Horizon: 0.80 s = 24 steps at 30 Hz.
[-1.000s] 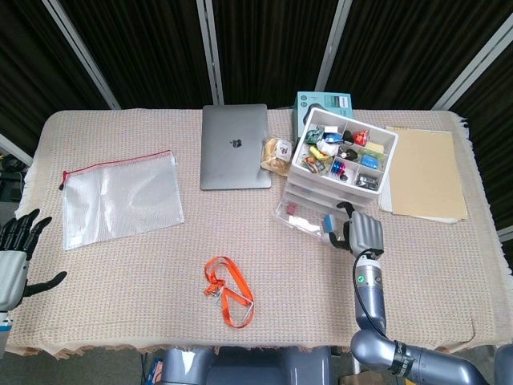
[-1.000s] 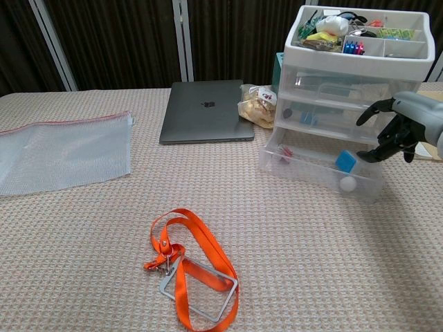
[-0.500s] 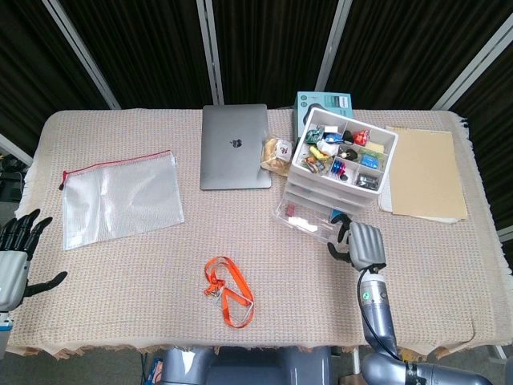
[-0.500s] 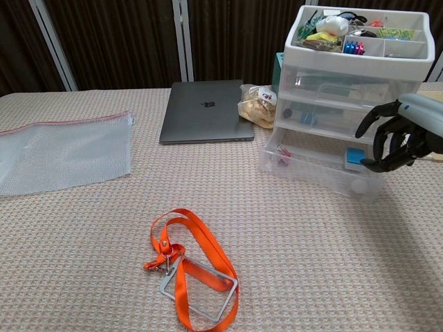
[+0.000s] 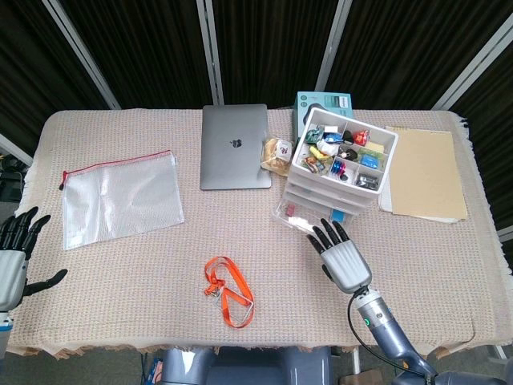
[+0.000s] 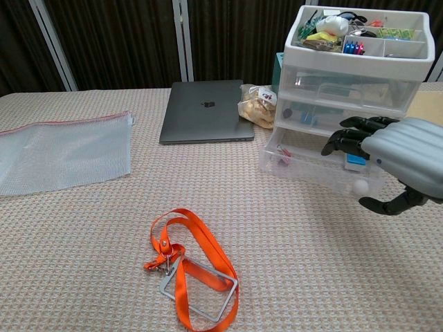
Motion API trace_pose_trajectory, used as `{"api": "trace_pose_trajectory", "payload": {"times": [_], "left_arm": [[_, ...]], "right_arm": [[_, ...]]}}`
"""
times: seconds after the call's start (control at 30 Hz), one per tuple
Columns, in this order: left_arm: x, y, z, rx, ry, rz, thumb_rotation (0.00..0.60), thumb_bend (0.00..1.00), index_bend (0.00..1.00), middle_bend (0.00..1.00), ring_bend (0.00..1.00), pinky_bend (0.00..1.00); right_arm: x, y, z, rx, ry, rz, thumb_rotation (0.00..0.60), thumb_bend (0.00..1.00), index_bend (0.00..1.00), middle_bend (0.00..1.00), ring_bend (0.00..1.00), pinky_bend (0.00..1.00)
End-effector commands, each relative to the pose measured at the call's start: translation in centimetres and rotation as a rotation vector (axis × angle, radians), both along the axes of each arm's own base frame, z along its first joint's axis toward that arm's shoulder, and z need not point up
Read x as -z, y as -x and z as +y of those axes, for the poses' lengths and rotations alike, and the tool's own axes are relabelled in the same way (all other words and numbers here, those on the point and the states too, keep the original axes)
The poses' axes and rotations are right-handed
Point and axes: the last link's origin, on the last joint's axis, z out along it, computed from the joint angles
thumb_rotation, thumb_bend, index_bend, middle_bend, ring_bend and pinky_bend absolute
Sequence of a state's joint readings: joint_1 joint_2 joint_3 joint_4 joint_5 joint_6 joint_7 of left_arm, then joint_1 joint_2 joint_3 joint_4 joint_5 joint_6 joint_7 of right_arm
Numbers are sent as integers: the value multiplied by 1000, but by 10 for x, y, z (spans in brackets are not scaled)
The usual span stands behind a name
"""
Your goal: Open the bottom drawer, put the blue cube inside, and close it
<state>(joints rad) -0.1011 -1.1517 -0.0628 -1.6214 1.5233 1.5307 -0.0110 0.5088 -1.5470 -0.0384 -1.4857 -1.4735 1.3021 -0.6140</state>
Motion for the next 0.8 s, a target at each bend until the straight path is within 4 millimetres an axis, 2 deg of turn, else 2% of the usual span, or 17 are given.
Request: {"api": "trace_pose_trajectory", "payload": {"times": [0.03, 0.4, 0.8], "left_arm": [[0, 0, 0, 1, -2, -1, 600, 173, 105, 0, 0, 0], [-1, 0, 0, 4, -7, -4, 600, 174, 105, 0, 0, 0], [0, 1, 0, 0, -2, -3, 600, 174, 105, 0, 0, 0]], "right_arm": [[9, 4, 0, -184, 33, 215, 600, 268, 185, 108, 0, 93], [33, -1, -5, -313, 47, 394, 600, 273, 187, 108, 0, 86], [41, 3, -19, -340, 71, 547, 600, 274, 220, 108, 0, 86]]}}
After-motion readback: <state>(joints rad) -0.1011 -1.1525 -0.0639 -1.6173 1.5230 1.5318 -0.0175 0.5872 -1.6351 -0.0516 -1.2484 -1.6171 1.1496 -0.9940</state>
